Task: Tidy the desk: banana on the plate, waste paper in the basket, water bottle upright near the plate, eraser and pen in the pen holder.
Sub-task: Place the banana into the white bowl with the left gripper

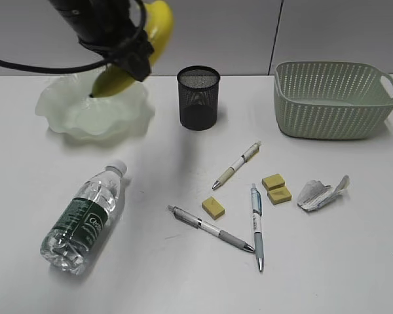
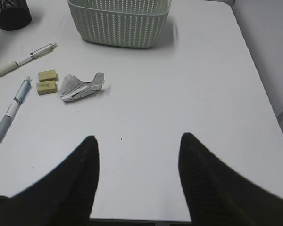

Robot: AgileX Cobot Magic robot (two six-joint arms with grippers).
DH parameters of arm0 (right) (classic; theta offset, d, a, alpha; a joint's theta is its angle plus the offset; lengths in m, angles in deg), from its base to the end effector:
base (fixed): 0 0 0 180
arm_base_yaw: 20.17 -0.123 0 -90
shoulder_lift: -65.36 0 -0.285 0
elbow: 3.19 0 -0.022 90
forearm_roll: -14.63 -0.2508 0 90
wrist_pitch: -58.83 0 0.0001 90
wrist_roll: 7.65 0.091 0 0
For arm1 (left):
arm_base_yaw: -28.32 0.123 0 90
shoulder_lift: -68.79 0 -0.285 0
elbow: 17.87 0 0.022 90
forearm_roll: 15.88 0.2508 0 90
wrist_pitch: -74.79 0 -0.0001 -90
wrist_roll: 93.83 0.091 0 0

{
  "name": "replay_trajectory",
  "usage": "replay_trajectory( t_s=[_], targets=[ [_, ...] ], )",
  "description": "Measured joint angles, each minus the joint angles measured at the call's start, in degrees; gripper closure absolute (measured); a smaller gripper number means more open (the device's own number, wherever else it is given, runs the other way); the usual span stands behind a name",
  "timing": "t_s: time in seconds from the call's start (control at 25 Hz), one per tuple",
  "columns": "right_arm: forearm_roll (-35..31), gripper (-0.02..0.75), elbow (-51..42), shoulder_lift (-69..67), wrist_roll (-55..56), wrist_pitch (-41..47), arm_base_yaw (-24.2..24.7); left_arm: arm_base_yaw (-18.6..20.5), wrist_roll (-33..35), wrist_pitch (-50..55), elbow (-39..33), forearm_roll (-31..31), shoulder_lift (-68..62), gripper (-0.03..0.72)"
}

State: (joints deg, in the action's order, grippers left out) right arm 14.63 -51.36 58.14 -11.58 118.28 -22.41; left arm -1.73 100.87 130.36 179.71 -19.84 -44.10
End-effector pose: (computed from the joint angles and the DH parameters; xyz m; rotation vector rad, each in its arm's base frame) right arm -0.0063 -0.0002 0.2811 -0.1079 2.0015 -0.0189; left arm 0.3495 -0.2082 0.3049 0.9757 2.4544 -0.1795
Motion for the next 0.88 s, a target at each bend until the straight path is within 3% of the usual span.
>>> replay_trajectory(
  t_s=[0.2,0.36,0.88],
  targets=[
    [0.0,0.303,0.0,0.0,0.0,0.0,0.0,9.9,-1.6,-1.9,0.0,0.4,-1.9,0.369],
    [0.0,0.303,0.0,0.0,0.0,0.0,0.0,14.5,-1.9,-6.2,0.0,0.6,-5.1,0.369],
    [0.0,0.303,0.0,0.0,0.0,0.0,0.0,15.4,-1.9,-16.6,0.0,2.9,-16.6,0.36]
  ],
)
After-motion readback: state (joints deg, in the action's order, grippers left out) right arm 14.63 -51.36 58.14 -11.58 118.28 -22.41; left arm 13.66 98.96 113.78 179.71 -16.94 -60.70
